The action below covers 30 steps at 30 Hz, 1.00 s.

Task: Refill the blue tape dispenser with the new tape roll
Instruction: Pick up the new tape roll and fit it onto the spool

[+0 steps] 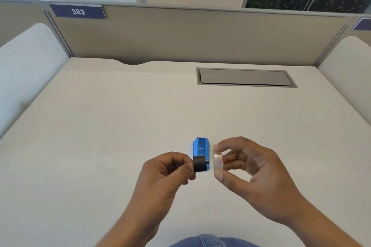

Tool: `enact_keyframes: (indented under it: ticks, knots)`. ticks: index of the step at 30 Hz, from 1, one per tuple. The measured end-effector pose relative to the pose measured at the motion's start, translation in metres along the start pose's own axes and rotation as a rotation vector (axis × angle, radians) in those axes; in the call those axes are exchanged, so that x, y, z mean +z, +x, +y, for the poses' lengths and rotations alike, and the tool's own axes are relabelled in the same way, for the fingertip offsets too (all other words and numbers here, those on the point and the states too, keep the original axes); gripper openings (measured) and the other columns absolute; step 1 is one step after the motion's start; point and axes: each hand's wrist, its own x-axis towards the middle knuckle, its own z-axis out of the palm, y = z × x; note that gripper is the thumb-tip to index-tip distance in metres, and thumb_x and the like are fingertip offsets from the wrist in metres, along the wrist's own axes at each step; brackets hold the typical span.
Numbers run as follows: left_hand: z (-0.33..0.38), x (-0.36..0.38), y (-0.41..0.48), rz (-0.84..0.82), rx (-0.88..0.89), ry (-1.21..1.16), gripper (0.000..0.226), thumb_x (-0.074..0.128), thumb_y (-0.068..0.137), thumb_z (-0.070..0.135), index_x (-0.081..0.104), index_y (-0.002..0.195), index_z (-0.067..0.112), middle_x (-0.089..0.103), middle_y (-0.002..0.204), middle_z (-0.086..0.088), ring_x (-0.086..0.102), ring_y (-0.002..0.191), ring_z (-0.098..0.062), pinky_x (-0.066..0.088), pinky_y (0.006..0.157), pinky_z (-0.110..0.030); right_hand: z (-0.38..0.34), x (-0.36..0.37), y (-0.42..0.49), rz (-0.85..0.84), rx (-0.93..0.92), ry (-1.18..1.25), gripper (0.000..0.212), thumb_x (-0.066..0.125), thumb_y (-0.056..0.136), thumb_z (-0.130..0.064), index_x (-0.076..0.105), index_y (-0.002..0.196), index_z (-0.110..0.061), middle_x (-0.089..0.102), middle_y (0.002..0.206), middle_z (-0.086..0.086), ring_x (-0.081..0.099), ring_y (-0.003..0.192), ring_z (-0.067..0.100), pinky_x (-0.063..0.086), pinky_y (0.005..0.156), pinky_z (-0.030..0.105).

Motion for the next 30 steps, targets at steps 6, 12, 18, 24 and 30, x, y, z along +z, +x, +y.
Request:
enact_keyframes:
  ticks: [6, 12, 18, 24, 30]
  knots:
    - [0.005, 0.002, -0.009, -0.050, 0.024, -0.019, 0.013, 0.069, 0.075, 0.025, 0.074, 0.077, 0.014, 0.070, 0.069, -0.006, 0.060, 0.073, -0.018, 0.048, 0.072, -0.028, -0.012, 0.007, -0.005, -0.023, -0.025, 0.045, 0.026, 0.081, 0.077, -0.011, 0.071, 0.097, -0.025, 0.072, 0.098, -0.001, 0.071, 0.083, 0.025, 0.056, 0.078, 0.022]
    - [0.008, 0.001, -0.014, -0.049, 0.036, -0.019, 0.011, 0.071, 0.074, 0.024, 0.074, 0.074, 0.013, 0.064, 0.064, -0.004, 0.055, 0.064, -0.013, 0.047, 0.064, -0.017, -0.015, 0.010, -0.006, -0.058, -0.022, 0.019, 0.028, 0.079, 0.076, -0.012, 0.071, 0.100, -0.025, 0.070, 0.097, -0.003, 0.071, 0.087, 0.027, 0.056, 0.080, 0.023]
    - [0.009, 0.007, -0.017, -0.091, 0.035, 0.003, 0.019, 0.074, 0.075, 0.028, 0.075, 0.079, 0.010, 0.064, 0.067, -0.005, 0.053, 0.064, -0.013, 0.048, 0.068, -0.023, -0.019, 0.016, -0.006, -0.092, -0.049, 0.008, 0.028, 0.079, 0.078, -0.012, 0.070, 0.101, -0.026, 0.070, 0.095, -0.007, 0.073, 0.086, 0.021, 0.054, 0.080, 0.018]
    - [0.009, 0.004, -0.016, -0.077, 0.030, -0.003, 0.018, 0.072, 0.074, 0.029, 0.075, 0.077, 0.012, 0.064, 0.067, -0.006, 0.053, 0.064, -0.013, 0.046, 0.065, -0.021, -0.015, 0.015, -0.006, -0.081, -0.004, -0.021, 0.033, 0.082, 0.075, -0.014, 0.071, 0.101, -0.030, 0.073, 0.095, -0.007, 0.073, 0.087, 0.021, 0.047, 0.086, 0.008]
    - [0.008, 0.002, -0.012, -0.068, 0.028, 0.022, 0.015, 0.071, 0.075, 0.029, 0.075, 0.075, 0.014, 0.066, 0.067, -0.006, 0.055, 0.065, -0.012, 0.045, 0.063, -0.019, -0.011, 0.012, -0.005, -0.122, 0.110, -0.089, 0.061, 0.084, 0.067, -0.044, 0.059, 0.123, -0.046, 0.066, 0.123, -0.020, 0.067, 0.108, 0.011, 0.056, 0.087, 0.024]
